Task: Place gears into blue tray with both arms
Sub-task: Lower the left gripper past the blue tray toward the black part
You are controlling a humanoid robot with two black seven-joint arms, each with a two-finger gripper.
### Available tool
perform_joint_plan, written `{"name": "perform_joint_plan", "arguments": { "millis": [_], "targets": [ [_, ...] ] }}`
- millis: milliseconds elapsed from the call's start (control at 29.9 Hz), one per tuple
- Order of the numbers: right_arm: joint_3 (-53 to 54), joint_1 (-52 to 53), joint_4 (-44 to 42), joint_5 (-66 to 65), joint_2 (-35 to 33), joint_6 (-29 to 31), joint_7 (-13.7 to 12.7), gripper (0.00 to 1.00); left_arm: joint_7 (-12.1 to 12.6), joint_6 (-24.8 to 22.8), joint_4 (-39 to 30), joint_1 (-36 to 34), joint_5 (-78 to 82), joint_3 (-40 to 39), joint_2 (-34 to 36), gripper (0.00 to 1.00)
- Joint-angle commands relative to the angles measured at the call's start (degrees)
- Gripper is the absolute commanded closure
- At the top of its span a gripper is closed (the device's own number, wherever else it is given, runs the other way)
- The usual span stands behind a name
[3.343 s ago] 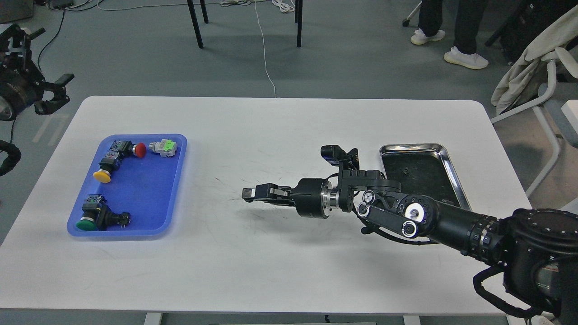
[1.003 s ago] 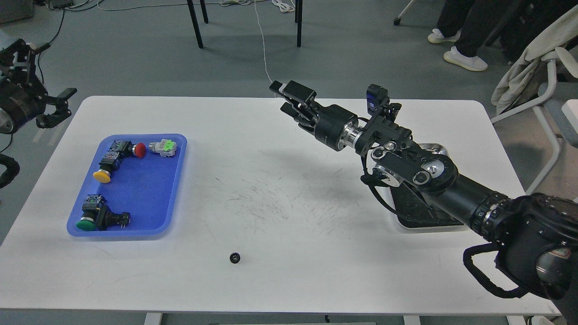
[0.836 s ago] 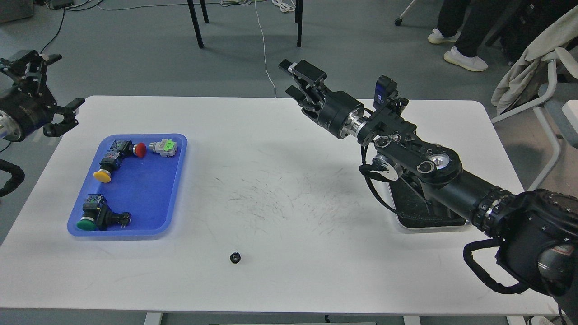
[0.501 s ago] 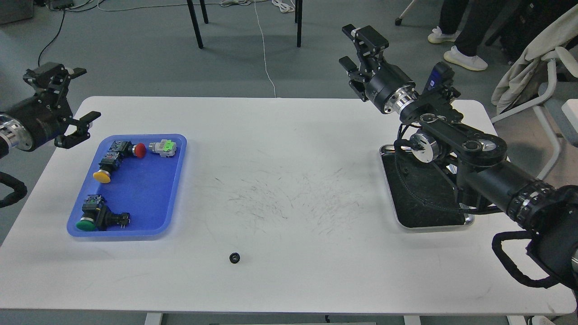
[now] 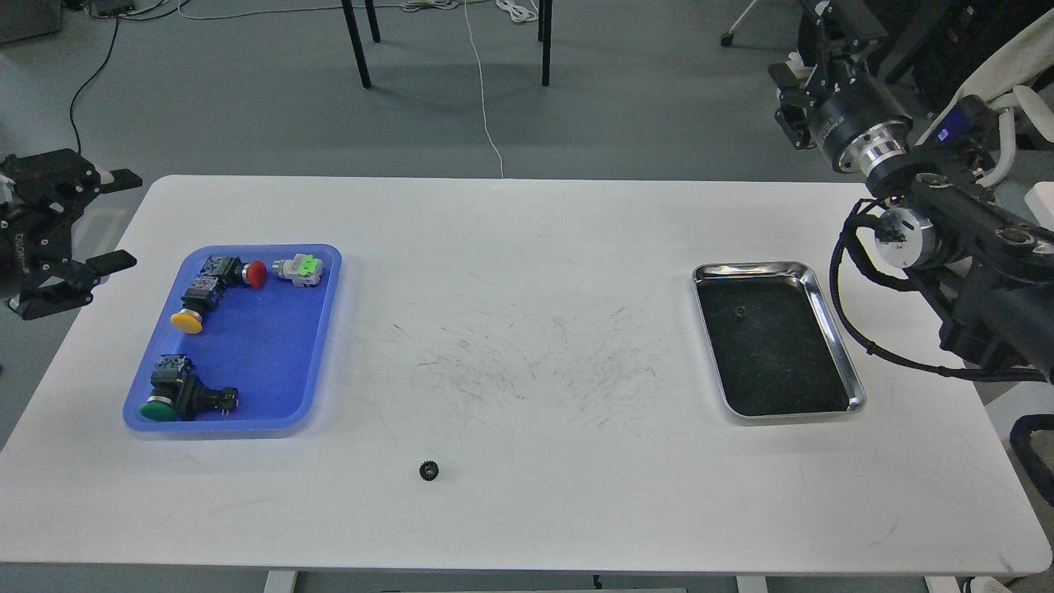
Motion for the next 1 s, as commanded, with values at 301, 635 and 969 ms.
{"name": "perform_joint_plan", "arguments": {
  "millis": [301, 635, 969],
  "targets": [
    [0.26, -0.53, -0.02, 0.15, -1.72, 0.12, -0.02, 0.11, -1.72, 0.04, -7.04, 0.02, 5.09, -1.23, 5.33, 0.03],
    [0.61, -0.79, -0.99, 0.15, -1.72, -0.15, 0.16, 0.11, -22.42, 8.97, -18.9, 1.68, 24.5, 0.79, 7.61, 0.01],
    [0.43, -1.76, -0.9, 0.06, -1.72, -0.5, 0.16, 0.11, -22.42, 17.23, -18.46, 4.06, 50.43, 3.69, -1.43, 0.01]
  ]
}}
